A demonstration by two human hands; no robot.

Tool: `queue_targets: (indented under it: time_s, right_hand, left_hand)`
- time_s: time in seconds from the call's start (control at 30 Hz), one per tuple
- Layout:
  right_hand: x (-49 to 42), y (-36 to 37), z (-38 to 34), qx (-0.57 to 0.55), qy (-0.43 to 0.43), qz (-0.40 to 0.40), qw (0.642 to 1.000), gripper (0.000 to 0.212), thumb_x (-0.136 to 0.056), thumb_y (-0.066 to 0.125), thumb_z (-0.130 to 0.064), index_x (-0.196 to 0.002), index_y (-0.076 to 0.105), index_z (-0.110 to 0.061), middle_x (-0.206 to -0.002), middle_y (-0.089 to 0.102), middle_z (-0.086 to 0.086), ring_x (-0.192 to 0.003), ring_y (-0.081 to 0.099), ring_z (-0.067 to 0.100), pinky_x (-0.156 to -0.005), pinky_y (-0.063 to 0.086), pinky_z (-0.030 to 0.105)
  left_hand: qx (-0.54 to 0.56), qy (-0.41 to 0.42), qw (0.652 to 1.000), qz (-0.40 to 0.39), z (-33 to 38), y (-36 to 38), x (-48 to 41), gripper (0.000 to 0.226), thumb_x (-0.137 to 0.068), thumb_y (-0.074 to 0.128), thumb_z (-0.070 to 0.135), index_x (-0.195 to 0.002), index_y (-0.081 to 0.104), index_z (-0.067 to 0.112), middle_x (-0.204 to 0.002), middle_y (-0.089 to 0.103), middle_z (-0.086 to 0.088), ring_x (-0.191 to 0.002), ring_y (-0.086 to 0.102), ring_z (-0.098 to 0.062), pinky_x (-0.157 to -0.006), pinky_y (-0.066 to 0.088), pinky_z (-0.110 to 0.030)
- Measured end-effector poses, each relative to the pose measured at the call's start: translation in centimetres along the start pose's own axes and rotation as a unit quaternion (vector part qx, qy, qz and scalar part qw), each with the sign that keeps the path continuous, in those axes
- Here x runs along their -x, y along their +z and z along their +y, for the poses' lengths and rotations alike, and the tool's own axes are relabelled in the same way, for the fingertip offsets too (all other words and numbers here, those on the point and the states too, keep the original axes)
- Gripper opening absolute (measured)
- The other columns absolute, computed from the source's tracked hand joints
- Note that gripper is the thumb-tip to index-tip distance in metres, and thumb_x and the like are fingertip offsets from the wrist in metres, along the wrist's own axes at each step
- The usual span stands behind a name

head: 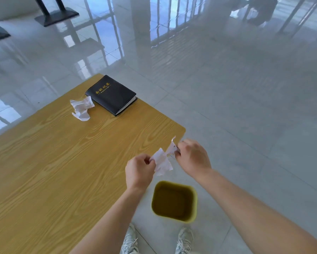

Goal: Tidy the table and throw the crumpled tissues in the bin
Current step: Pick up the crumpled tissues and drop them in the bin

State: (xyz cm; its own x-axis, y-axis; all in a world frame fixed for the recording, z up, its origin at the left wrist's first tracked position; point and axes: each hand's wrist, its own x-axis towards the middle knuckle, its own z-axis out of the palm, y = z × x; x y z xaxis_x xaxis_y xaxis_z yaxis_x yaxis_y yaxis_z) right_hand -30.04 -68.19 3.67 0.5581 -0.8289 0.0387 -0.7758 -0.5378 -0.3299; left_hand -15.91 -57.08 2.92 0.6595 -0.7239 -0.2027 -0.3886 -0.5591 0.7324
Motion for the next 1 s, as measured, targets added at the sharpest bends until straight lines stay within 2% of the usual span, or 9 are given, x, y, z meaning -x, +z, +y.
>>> queue_targets:
  time_s: [0.1, 0.2, 0.3, 0.37, 0.5, 0.67, 0.77, 0.83, 1.0]
  right_hand:
    - [2.3, -0.4, 2.7, -0.012, 0.031, 0.014, 0.999, 0.016, -0.083, 0.064, -0.012, -0.069, 0.06, -0.005, -0.069, 0.044, 0.0, -0.07, 0.042, 0.025, -0.057, 0.03, 0.03]
    - [4.7, 0.0, 4.9, -0.02, 0.058, 0.005, 0.998, 0.031, -0.082, 0.066, -0.011, -0.06, 0.045, -0.016, -0.064, 0.035, -0.005, -0.065, 0.036, 0.023, -0.052, 0.022, 0.025]
    - [6.7, 1.3, 7.0, -0.03, 0.07, -0.019, 0.997, 0.04, -0.081, 0.068, -0.012, -0.061, 0.034, -0.019, -0.061, 0.03, -0.008, -0.062, 0.036, 0.023, -0.049, 0.014, 0.023]
    - [7.7, 2.8, 8.4, -0.035, 0.087, -0.032, 0.995, 0.039, -0.082, 0.067, -0.014, -0.062, 0.035, -0.019, -0.062, 0.032, -0.006, -0.062, 0.037, 0.023, -0.05, 0.017, 0.025]
    - [9.0, 7.5, 10.8, -0.028, 0.115, -0.066, 0.991, 0.031, -0.083, 0.063, -0.016, -0.064, 0.039, -0.018, -0.067, 0.038, -0.003, -0.066, 0.037, 0.024, -0.057, 0.026, 0.028]
    - [10.2, 15.3, 14.4, -0.028, 0.136, -0.121, 0.983, 0.018, -0.088, 0.057, -0.023, -0.073, 0.057, -0.013, -0.073, 0.046, -0.001, -0.07, 0.041, 0.022, -0.06, 0.03, 0.029]
    - [11.2, 19.9, 16.3, -0.03, 0.158, -0.157, 0.974, 0.022, -0.092, 0.055, -0.028, -0.078, 0.06, -0.012, -0.075, 0.046, -0.001, -0.072, 0.043, 0.022, -0.061, 0.03, 0.03]
    - [11.9, 22.9, 17.4, -0.035, 0.171, -0.176, 0.969, 0.024, -0.093, 0.055, -0.03, -0.075, 0.056, -0.013, -0.075, 0.048, -0.001, -0.072, 0.044, 0.023, -0.061, 0.03, 0.03]
    - [13.2, 29.8, 19.6, -0.043, 0.194, -0.251, 0.947, 0.021, -0.093, 0.053, -0.027, -0.075, 0.047, -0.017, -0.08, 0.047, 0.001, -0.074, 0.046, 0.024, -0.061, 0.034, 0.033]
  left_hand:
    - [-0.016, 0.022, 1.0, -0.013, 0.7, 2.2, 1.7, 0.02, -0.085, 0.063, 0.02, -0.065, 0.065, 0.022, -0.058, 0.062, 0.008, -0.059, 0.058, -0.009, -0.055, 0.047, -0.025]
    - [-0.033, 0.049, 0.998, -0.027, 0.9, 4.5, 3.3, 0.021, -0.085, 0.063, 0.018, -0.064, 0.063, 0.021, -0.057, 0.06, 0.008, -0.057, 0.056, -0.009, -0.052, 0.04, -0.021]
    - [-0.061, 0.076, 0.994, -0.052, 0.2, 6.6, 4.5, 0.022, -0.089, 0.064, 0.017, -0.068, 0.067, 0.018, -0.061, 0.062, 0.006, -0.056, 0.057, -0.009, -0.054, 0.046, -0.021]
    - [-0.075, 0.077, 0.992, -0.069, -0.6, 8.1, 5.0, 0.018, -0.091, 0.064, 0.018, -0.075, 0.071, 0.017, -0.065, 0.064, 0.005, -0.059, 0.058, -0.009, -0.058, 0.051, -0.021]
    - [-0.103, 0.057, 0.987, -0.112, -3.5, 12.0, 5.2, 0.013, -0.094, 0.063, 0.022, -0.084, 0.07, 0.019, -0.075, 0.065, 0.005, -0.065, 0.059, -0.009, -0.06, 0.046, -0.014]
    - [-0.153, 0.013, 0.976, -0.155, -9.3, 17.5, 3.6, 0.018, -0.094, 0.059, 0.021, -0.079, 0.068, 0.02, -0.073, 0.063, 0.004, -0.063, 0.055, -0.01, -0.055, 0.041, -0.015]
    - [-0.175, -0.023, 0.969, -0.175, -13.2, 20.2, 2.5, 0.017, -0.095, 0.057, 0.02, -0.085, 0.069, 0.018, -0.078, 0.066, -0.001, -0.071, 0.06, -0.015, -0.067, 0.055, -0.025]
    - [-0.185, -0.039, 0.966, -0.177, -15.6, 21.7, 1.6, 0.017, -0.095, 0.056, 0.019, -0.085, 0.07, 0.018, -0.078, 0.066, 0.0, -0.072, 0.061, -0.016, -0.071, 0.058, -0.03]
    - [-0.207, -0.055, 0.96, -0.181, -21.3, 26.0, 0.2, 0.019, -0.093, 0.057, 0.018, -0.077, 0.066, 0.022, -0.071, 0.064, 0.004, -0.064, 0.059, -0.013, -0.054, 0.043, -0.019]
